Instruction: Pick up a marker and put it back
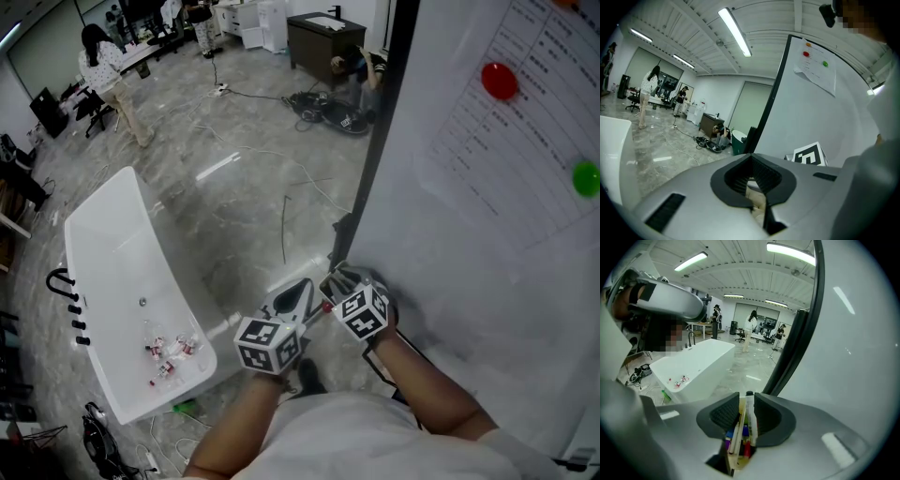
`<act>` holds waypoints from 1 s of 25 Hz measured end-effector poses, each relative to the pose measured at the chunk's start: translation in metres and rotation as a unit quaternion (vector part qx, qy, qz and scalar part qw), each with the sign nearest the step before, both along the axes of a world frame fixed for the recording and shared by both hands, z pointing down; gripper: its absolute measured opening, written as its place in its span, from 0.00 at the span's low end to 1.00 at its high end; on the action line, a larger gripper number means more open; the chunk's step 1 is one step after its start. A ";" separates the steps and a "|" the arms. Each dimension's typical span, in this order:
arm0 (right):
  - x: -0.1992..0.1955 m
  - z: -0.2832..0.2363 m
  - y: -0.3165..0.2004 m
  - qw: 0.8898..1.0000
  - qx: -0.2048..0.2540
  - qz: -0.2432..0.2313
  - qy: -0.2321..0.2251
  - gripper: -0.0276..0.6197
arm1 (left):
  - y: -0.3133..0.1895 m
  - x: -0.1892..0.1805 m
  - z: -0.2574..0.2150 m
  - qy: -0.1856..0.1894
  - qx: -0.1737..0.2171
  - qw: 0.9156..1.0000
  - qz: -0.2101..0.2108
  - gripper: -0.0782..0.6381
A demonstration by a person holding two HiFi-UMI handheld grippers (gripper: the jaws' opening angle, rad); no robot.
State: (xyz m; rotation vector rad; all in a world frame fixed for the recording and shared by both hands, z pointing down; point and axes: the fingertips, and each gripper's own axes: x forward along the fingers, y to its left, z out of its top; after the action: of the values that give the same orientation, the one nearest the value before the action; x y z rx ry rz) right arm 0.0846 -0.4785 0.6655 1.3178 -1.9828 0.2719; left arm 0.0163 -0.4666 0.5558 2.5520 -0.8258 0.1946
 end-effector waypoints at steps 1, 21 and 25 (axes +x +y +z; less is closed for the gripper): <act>0.000 -0.001 0.000 1.000 0.002 0.000 -0.001 0.20 | 0.000 0.000 -0.001 0.000 0.001 1.000 0.000 0.11; 0.017 -0.184 0.060 0.962 0.172 0.016 -0.209 0.05 | 0.035 0.049 -0.084 0.017 0.075 0.997 0.022 0.11; 0.022 -0.230 0.073 0.946 0.213 0.012 -0.244 0.05 | 0.040 0.057 -0.104 0.022 0.094 0.995 0.026 0.11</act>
State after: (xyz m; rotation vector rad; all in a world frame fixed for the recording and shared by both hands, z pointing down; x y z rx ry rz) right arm 0.1063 -0.4055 0.4354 1.6662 -2.5476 0.1995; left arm 0.0733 -0.4269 0.4518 2.7452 -0.7943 0.0801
